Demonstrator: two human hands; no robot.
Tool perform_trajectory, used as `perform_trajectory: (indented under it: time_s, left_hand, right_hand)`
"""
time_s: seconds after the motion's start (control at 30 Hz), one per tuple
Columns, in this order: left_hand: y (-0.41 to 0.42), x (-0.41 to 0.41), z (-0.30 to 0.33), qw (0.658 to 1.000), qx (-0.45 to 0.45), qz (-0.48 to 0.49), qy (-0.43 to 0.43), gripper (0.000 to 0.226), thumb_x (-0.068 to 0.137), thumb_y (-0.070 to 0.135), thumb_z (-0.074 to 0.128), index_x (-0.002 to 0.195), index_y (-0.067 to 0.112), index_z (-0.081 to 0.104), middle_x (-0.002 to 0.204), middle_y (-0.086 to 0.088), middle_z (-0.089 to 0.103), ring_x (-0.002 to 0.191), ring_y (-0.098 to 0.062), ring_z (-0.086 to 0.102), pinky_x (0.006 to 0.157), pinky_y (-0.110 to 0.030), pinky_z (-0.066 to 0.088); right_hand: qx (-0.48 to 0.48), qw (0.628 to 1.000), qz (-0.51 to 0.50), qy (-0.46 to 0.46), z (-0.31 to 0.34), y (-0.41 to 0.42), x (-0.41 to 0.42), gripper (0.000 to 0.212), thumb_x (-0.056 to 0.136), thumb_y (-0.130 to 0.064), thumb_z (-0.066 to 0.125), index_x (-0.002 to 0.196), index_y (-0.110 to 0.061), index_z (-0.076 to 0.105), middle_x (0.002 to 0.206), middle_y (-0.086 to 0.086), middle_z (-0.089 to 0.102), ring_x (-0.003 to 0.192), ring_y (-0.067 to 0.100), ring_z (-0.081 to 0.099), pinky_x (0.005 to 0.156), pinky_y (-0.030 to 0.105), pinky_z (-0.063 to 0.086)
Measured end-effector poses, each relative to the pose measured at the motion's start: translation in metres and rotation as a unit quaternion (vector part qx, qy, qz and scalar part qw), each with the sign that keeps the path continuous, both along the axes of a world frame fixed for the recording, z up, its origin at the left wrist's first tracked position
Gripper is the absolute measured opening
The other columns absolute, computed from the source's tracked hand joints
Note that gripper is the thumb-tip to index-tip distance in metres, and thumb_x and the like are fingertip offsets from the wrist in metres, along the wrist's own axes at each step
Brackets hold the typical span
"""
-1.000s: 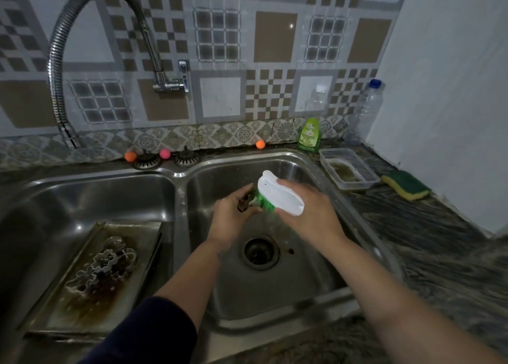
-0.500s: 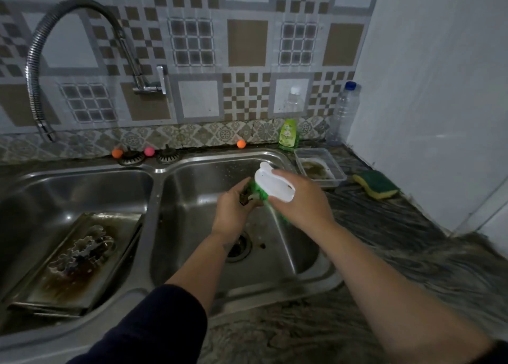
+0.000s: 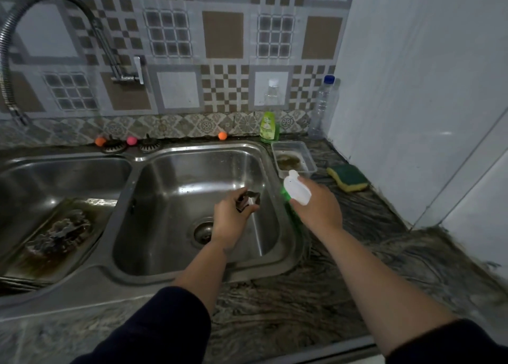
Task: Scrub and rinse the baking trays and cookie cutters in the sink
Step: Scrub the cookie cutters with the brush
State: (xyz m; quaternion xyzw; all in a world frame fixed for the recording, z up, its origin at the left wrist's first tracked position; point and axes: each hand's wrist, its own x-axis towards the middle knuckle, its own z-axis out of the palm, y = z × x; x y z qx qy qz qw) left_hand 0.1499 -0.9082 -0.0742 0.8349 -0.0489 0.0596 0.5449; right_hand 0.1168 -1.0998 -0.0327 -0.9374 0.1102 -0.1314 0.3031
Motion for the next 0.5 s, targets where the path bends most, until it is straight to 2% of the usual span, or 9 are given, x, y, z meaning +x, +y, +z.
perform_trajectory:
  time_s: [0.13, 0.2, 0.3, 0.37, 0.4, 0.5]
  left_hand:
    - [0.001, 0.000, -0.003, 0.999, -0.038, 0.018, 0.009, 0.053, 0.077, 0.019, 0.080, 0.126, 0.015, 0.061, 0.107, 0.001, 0.071, 0.107, -0.008, 0.063, 0.095, -0.031, 0.052]
    - [0.005, -0.001, -0.004, 0.998, -0.057, 0.027, 0.016, 0.052, 0.077, 0.017, 0.080, 0.126, 0.015, 0.061, 0.105, 0.005, 0.069, 0.106, -0.006, 0.063, 0.093, -0.025, 0.051]
    - [0.011, -0.001, -0.003, 0.997, -0.061, 0.038, 0.015, 0.051, 0.077, 0.015, 0.079, 0.125, 0.016, 0.061, 0.107, 0.004, 0.068, 0.103, -0.004, 0.062, 0.079, -0.011, 0.049]
    - [0.017, -0.003, -0.001, 0.997, -0.065, 0.039, 0.012, 0.050, 0.077, 0.015, 0.079, 0.124, 0.016, 0.061, 0.107, 0.003, 0.067, 0.104, -0.006, 0.062, 0.063, -0.005, 0.049]
    - [0.021, -0.004, 0.002, 0.997, -0.063, 0.038, 0.008, 0.050, 0.077, 0.015, 0.079, 0.124, 0.015, 0.061, 0.107, 0.005, 0.066, 0.104, -0.007, 0.062, 0.062, -0.005, 0.049]
    - [0.042, -0.003, 0.011, 0.997, -0.057, 0.047, -0.004, 0.055, 0.077, 0.016, 0.079, 0.128, 0.013, 0.058, 0.110, 0.003, 0.065, 0.106, -0.007, 0.060, 0.082, -0.009, 0.046]
  right_hand:
    - [-0.008, 0.999, -0.037, 0.016, -0.015, -0.021, -0.002, 0.061, 0.087, -0.034, 0.066, 0.142, -0.032, 0.042, 0.130, 0.010, 0.051, 0.114, 0.031, 0.053, 0.086, 0.038, 0.048]
    - [-0.017, 0.999, -0.036, 0.031, -0.020, -0.023, -0.002, 0.062, 0.087, -0.036, 0.066, 0.143, -0.033, 0.041, 0.128, 0.011, 0.050, 0.110, 0.032, 0.054, 0.083, 0.039, 0.049]
    - [-0.065, 0.995, -0.050, 0.054, -0.019, -0.020, -0.004, 0.067, 0.084, -0.047, 0.067, 0.143, -0.040, 0.038, 0.131, 0.009, 0.052, 0.114, 0.033, 0.054, 0.087, 0.042, 0.047]
    - [-0.126, 0.988, -0.068, 0.048, -0.011, -0.010, -0.003, 0.069, 0.082, -0.052, 0.065, 0.143, -0.043, 0.035, 0.144, 0.008, 0.043, 0.126, 0.034, 0.045, 0.099, 0.047, 0.037]
    - [-0.150, 0.986, -0.066, 0.036, -0.006, -0.002, -0.002, 0.067, 0.083, -0.053, 0.064, 0.143, -0.043, 0.036, 0.149, 0.008, 0.037, 0.132, 0.033, 0.038, 0.103, 0.048, 0.031]
    - [-0.186, 0.982, -0.002, -0.002, 0.010, 0.038, 0.003, 0.057, 0.087, -0.048, 0.060, 0.140, -0.038, 0.043, 0.150, 0.006, 0.035, 0.138, 0.029, 0.029, 0.109, 0.048, 0.027]
